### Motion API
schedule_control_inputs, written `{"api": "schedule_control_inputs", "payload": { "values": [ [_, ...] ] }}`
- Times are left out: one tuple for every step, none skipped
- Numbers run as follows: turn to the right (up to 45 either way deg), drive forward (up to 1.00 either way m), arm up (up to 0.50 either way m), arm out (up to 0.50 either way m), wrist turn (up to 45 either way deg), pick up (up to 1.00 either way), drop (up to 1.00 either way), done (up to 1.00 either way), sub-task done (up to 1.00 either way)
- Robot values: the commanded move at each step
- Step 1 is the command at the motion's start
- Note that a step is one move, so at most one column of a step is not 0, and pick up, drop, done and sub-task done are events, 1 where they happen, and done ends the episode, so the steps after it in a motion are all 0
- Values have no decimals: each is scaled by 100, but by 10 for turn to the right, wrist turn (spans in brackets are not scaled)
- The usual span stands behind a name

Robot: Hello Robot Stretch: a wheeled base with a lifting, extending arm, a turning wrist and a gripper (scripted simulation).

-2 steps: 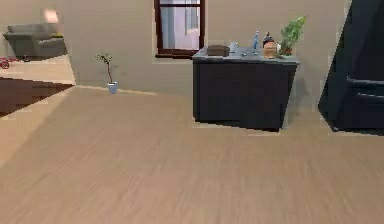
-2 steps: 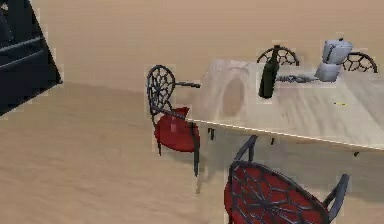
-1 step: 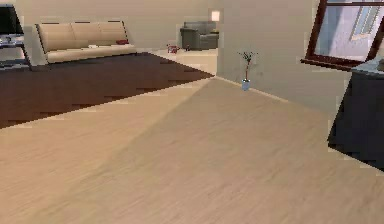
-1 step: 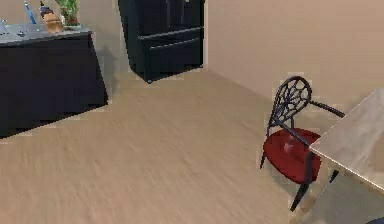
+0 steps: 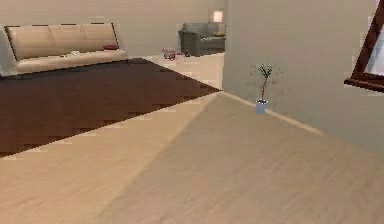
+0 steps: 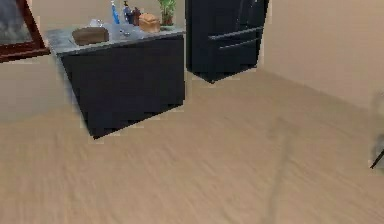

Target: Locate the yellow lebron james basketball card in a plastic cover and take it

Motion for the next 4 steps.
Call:
{"api": "schedule_control_inputs", "payload": {
  "values": [
    [0,100,0,0,0,0,0,0,0],
    [0,100,0,0,0,0,0,0,0],
    [0,100,0,0,0,0,0,0,0],
    [-60,0,0,0,0,0,0,0,0]
  ]
}}
